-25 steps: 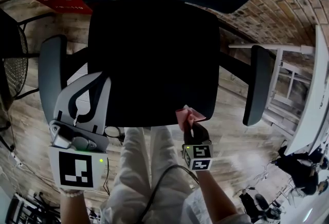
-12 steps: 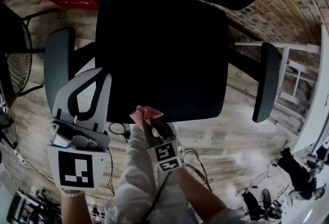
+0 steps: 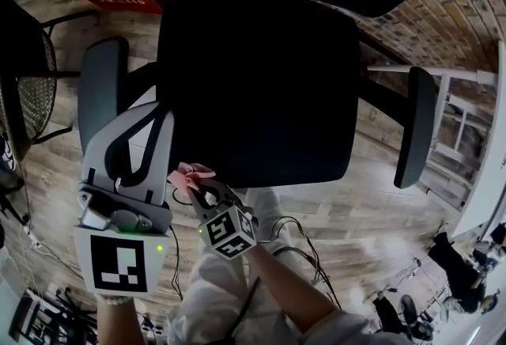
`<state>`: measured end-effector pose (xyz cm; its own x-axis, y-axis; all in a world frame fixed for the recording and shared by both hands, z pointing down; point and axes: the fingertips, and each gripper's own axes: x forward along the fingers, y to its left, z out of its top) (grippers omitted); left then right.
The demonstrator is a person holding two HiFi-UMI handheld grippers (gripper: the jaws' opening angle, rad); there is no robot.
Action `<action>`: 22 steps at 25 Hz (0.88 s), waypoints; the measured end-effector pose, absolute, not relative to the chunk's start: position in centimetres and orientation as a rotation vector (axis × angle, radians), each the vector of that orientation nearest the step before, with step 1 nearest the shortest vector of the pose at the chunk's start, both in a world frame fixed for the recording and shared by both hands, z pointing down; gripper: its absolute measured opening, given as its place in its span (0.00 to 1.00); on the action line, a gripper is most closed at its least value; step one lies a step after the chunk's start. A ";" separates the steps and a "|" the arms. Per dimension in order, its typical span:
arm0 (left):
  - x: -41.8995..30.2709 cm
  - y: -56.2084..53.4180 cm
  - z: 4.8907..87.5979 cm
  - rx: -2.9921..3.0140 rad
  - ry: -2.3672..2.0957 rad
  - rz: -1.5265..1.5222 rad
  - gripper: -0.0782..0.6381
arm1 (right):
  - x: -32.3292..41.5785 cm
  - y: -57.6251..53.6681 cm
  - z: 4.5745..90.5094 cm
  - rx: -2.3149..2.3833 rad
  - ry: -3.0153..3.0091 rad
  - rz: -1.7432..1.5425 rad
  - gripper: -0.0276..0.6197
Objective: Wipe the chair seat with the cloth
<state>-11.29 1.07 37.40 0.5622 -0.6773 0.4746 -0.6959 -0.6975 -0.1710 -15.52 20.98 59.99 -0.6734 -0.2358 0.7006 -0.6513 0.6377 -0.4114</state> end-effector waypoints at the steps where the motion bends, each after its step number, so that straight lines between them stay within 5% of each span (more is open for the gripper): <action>1: -11.3 1.1 37.1 2.745 -1.211 0.808 0.13 | -15.4 20.9 59.7 0.679 -2.253 0.884 0.13; 22: -5.5 -0.3 13.2 2.917 -1.280 0.703 0.13 | 3.4 4.8 29.0 1.182 -2.381 0.558 0.13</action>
